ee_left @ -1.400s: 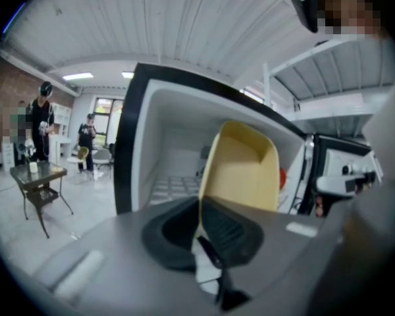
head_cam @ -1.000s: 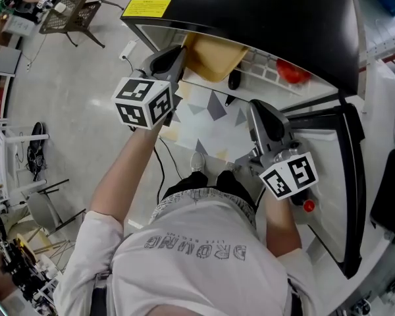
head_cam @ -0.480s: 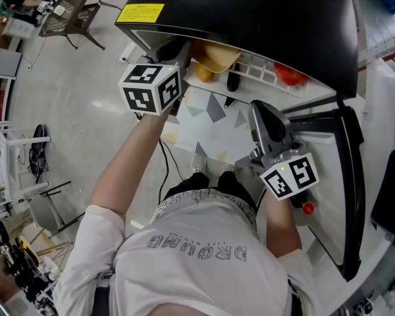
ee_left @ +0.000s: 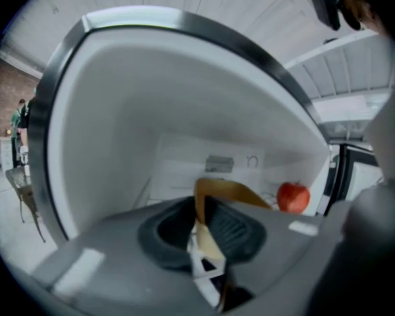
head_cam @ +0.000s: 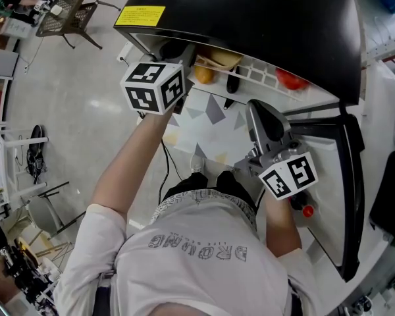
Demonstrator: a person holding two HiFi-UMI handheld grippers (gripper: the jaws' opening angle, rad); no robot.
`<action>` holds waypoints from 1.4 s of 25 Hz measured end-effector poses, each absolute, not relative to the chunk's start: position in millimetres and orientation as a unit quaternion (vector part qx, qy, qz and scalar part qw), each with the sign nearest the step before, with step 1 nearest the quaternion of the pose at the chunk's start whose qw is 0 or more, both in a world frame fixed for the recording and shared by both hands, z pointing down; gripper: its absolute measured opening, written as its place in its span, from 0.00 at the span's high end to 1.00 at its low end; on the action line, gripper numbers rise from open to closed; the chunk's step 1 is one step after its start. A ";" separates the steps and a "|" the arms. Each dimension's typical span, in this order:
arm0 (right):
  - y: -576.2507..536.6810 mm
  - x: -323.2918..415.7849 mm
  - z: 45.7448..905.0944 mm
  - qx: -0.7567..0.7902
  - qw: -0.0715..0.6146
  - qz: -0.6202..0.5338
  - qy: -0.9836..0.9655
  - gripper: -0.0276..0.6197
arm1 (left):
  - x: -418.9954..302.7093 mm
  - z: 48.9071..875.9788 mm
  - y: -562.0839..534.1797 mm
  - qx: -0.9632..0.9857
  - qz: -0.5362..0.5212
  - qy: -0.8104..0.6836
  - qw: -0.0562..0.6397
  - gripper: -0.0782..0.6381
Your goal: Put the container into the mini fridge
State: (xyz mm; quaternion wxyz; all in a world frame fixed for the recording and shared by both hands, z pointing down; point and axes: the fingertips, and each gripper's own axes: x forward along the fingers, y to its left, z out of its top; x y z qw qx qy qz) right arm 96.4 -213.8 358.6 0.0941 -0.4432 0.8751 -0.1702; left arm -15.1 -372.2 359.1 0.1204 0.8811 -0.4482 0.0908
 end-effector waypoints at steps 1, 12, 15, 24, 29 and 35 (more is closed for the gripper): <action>-214.6 95.5 358.3 -0.443 0.093 -0.170 0.875 0.95 | -15.1 358.7 -372.1 0.882 0.088 -0.447 0.121 0.82; -219.2 83.1 354.3 -0.449 0.082 -0.162 0.875 0.95 | -24.7 339.0 -359.1 0.893 0.057 -0.439 0.079 0.81; -217.3 78.7 352.9 -0.452 0.079 -0.158 0.874 0.95 | -30.3 335.0 -349.9 0.897 0.049 -0.433 0.072 0.81; -205.9 64.9 343.6 -0.462 0.067 -0.142 0.873 0.95 | -48.4 324.7 -311.3 0.910 0.021 -0.410 0.056 0.82; -196.3 57.6 336.6 -0.466 0.065 -0.134 0.872 0.95 | -57.1 319.9 -286.2 0.917 0.015 -0.397 0.041 0.85; -184.8 54.8 334.0 -0.473 0.060 -0.128 0.870 0.96 | -67.2 316.4 -260.6 0.922 0.010 -0.385 0.032 0.87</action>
